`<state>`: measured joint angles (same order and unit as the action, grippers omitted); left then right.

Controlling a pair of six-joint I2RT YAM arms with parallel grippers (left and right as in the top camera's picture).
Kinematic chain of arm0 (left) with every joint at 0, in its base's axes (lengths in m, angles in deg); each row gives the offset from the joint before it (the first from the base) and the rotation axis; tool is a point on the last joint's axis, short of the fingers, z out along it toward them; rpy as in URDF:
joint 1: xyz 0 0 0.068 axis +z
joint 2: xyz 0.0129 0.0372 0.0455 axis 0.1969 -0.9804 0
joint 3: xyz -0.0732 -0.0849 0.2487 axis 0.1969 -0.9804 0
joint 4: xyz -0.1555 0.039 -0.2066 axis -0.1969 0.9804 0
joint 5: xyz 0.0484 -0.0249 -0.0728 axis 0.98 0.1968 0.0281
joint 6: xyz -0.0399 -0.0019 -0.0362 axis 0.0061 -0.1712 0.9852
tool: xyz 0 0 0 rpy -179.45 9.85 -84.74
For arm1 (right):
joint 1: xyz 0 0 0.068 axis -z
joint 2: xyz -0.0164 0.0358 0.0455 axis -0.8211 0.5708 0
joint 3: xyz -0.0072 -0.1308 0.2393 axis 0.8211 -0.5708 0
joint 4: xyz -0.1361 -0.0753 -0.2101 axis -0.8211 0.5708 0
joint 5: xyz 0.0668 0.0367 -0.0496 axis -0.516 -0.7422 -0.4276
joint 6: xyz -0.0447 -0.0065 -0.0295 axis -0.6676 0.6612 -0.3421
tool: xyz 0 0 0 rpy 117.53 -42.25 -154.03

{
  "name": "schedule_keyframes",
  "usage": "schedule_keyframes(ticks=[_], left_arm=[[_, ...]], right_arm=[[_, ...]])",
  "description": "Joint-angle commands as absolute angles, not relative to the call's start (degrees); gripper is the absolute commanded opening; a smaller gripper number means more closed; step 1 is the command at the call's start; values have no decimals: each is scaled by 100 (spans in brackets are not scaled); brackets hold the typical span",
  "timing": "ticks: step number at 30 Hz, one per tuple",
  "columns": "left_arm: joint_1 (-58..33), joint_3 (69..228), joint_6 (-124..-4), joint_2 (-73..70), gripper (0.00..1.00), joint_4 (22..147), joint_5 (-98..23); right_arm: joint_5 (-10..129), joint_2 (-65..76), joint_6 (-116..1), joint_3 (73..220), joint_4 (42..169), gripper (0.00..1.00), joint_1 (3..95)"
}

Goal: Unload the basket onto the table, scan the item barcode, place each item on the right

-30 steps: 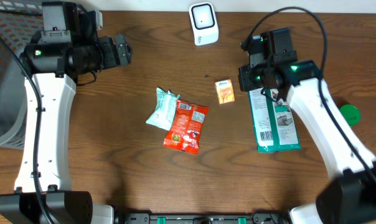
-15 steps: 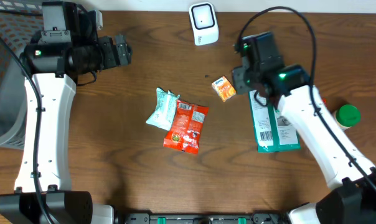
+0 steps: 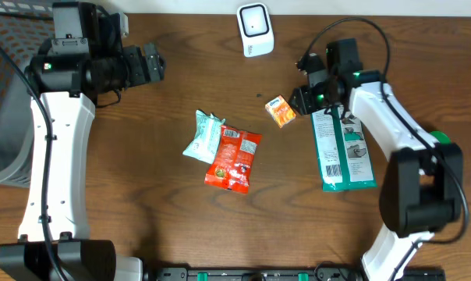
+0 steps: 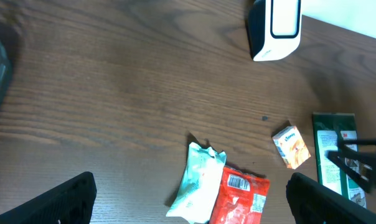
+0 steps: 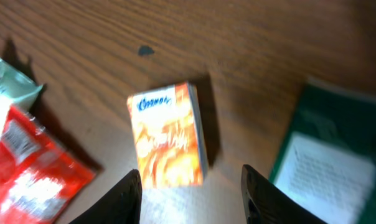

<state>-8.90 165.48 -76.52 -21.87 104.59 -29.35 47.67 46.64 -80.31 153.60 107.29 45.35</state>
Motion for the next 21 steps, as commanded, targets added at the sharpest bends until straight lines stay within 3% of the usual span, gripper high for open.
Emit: schedule_keyframes(ticks=[1,11,19,21], left_arm=[[-887,16609,-7706,-2204,97,10479,-2985],[-887,16609,-7706,-2204,97,10479,-2985],[-887,16609,-7706,-2204,97,10479,-2985],[-887,16609,-7706,-2204,97,10479,-2985]], right_arm=[[4476,4946,-8378,15368,10390,47,4506],[4454,5370,-8381,15329,10250,40,4484],[4369,5781,-8378,15277,10316,47,4480],[4393,5833,-8378,15277,10351,34,4482]])
